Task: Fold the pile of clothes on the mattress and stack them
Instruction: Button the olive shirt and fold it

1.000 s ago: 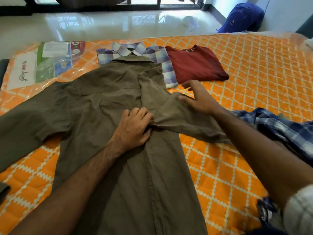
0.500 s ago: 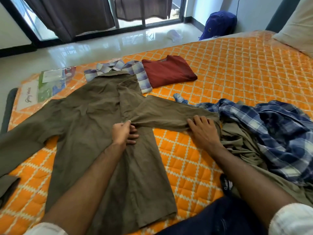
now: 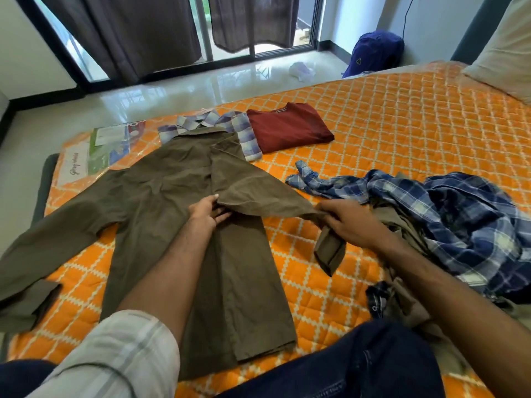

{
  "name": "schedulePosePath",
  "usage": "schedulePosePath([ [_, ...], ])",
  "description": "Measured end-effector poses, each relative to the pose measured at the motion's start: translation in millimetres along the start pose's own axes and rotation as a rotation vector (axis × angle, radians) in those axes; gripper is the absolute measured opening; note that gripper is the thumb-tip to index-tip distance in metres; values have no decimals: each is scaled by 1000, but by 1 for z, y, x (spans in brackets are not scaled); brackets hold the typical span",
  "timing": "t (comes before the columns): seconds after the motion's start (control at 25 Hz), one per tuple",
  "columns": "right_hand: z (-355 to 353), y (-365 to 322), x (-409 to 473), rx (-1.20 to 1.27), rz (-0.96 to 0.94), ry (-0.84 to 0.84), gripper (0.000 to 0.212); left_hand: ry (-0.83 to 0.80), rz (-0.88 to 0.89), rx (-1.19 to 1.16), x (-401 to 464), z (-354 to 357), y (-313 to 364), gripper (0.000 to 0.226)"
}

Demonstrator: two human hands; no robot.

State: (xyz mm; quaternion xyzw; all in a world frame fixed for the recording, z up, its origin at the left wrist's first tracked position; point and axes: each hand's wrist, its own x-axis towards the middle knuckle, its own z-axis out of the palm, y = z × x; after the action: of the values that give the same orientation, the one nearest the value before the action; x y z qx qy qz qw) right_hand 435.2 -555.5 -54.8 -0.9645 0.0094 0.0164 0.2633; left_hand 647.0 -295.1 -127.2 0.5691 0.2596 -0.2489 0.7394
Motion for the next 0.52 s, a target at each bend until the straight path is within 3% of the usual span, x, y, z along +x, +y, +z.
schedulePosePath([
  [0.12,-7,-60,-9,-43,-25,-283,14,-10,-33,79,12,-14,15,20],
  [0.24,25,-112,-23,3,2,-257,14,2,-56,168,17,-30,16,18],
  [0.32,72,-136,-37,-32,11,-206,28,46,-30,251,18,-39,15,17],
  [0.4,113,-146,-47,-34,-4,-280,49,65,22,332,19,-44,13,18],
  [0.48,132,-140,-47,75,54,-384,77,68,89,397,20,-50,14,12],
  [0.52,136,-129,-38,160,104,-334,78,62,127,428,21,-51,15,5],
])
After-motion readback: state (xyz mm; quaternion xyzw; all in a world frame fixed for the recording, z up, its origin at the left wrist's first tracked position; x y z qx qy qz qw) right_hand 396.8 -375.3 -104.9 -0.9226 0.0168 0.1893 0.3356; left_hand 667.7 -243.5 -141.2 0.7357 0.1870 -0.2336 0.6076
